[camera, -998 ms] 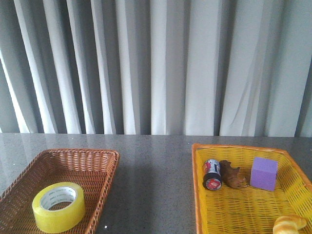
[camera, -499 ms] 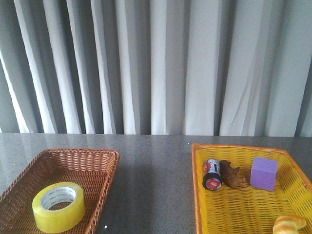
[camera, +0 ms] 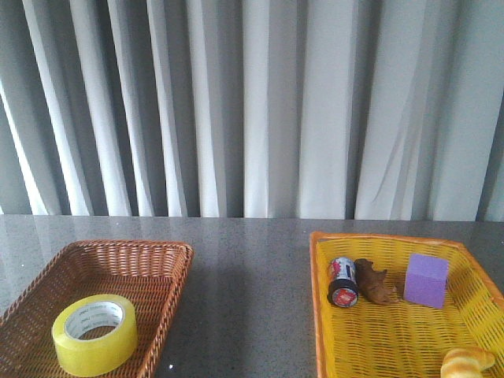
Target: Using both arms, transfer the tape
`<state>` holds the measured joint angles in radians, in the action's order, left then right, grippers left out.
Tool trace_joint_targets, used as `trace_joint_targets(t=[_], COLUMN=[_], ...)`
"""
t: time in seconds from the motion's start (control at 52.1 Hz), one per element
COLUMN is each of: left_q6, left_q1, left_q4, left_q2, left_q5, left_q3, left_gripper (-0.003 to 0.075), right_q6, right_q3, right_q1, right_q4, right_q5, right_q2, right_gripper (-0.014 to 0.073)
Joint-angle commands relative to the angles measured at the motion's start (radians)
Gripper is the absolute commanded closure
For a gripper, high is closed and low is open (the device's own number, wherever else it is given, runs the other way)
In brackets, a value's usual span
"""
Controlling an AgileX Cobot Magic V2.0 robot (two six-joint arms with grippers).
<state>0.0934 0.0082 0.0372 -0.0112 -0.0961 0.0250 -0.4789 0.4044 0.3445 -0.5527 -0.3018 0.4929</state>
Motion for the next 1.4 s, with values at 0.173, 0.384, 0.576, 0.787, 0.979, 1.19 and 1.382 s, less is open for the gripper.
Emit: trace_joint_targets(t=[0.173,0.384,0.576,0.787,0.979,1.19,1.382], left_q6=[0.010,0.010,0.010,0.010,0.010,0.010,0.010], left_q1=[0.001,0.001,0.001,0.001,0.001,0.001,0.001], left_q4=[0.001,0.001,0.001,0.001,0.001,0.001,0.001], left_q2=[-0.015,-0.015,-0.015,-0.015,-0.015,-0.015,-0.015], left_q5=[0.076,0.076,0.076,0.076,0.076,0.076,0.076], left_q3=[-0.029,-0.029,-0.029,-0.029,-0.029,-0.029,-0.029], left_gripper=[0.0727,0.0727,0.0727,0.0727,0.0727,0.0726,0.0726], right_q6=[-0.004,-0.004,-0.007,-0.010,0.184,0.545,0.715], right_q3=[0.026,0.026,0.026,0.025,-0.141,-0.310,-0.398], right_q1=[-0.005,-0.005,-0.005,-0.006,-0.069,-0.231,-0.300], right_q4=[-0.014,-0.014,-0.008,0.058,0.215,0.483,0.649], right_q5=[0.060,0.060,0.061,0.101,0.285,0.285,0.284], right_q2=[0.003,0.003,0.003,-0.029,-0.138,-0.323,-0.458], right_gripper=[0.0599,0.0599,0.0599,0.0599,0.0599,0.0599,0.0599])
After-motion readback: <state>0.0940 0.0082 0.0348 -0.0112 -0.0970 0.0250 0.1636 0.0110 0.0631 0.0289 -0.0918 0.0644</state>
